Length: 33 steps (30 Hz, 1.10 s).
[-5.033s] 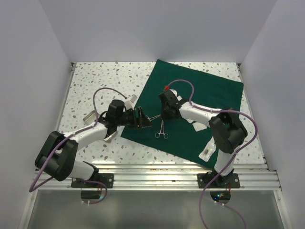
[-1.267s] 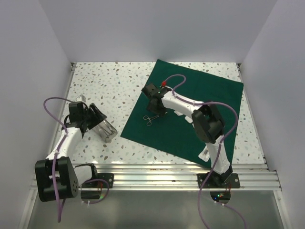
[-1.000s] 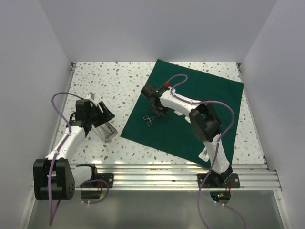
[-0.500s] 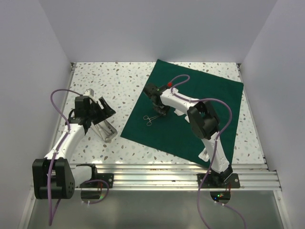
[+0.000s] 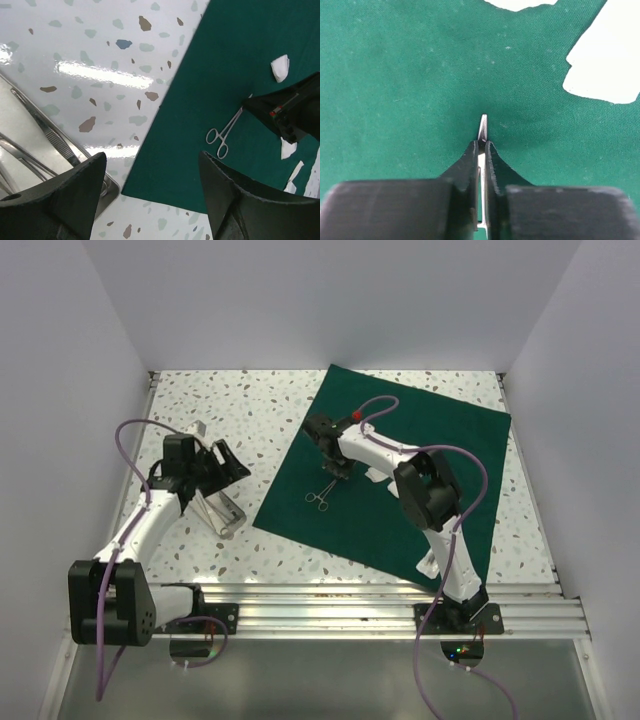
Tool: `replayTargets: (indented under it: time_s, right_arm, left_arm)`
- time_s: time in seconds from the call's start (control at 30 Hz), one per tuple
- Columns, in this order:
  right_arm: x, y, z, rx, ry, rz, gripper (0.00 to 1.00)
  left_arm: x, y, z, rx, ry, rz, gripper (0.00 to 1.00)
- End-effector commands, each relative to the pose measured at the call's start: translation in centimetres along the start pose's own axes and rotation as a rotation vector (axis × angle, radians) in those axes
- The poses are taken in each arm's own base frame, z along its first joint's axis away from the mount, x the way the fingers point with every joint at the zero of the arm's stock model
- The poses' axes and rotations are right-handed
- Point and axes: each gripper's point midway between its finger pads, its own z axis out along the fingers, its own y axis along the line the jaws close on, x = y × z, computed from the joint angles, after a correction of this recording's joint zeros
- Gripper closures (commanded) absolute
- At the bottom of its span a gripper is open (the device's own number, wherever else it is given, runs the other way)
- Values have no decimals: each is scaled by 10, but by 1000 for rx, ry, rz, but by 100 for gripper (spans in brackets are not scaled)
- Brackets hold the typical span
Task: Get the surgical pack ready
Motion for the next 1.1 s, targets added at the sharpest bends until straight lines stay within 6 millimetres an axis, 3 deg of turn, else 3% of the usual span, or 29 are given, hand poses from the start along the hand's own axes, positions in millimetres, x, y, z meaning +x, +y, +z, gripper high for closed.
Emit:
replayTargets:
  time_s: [0.0,0.13,0.27,0.53,0.73,1.07]
  right_arm:
    - [5,6,9,-22,16,-16,100]
    - [0,10,2,-76,0,-52,100]
    - [-11,24,-11,-192,-48,-160,100]
    - [-22,40,-31,-357,-115,-345,100]
    - [-23,39,-44,-431,-130,-407,100]
    - [-19,35,-64,-517,-115,-435,100]
  left_arm:
    - [-11,-26,-2,91,-9,29,22]
    - [-4,-45,3,202,34,76,23]
    - [15,-77,6,378,97,142,24]
    - [45,-120,33,489,138,163,31]
    - [62,-134,58,499,158,142,36]
    - [84,-135,89,490,187,129,38]
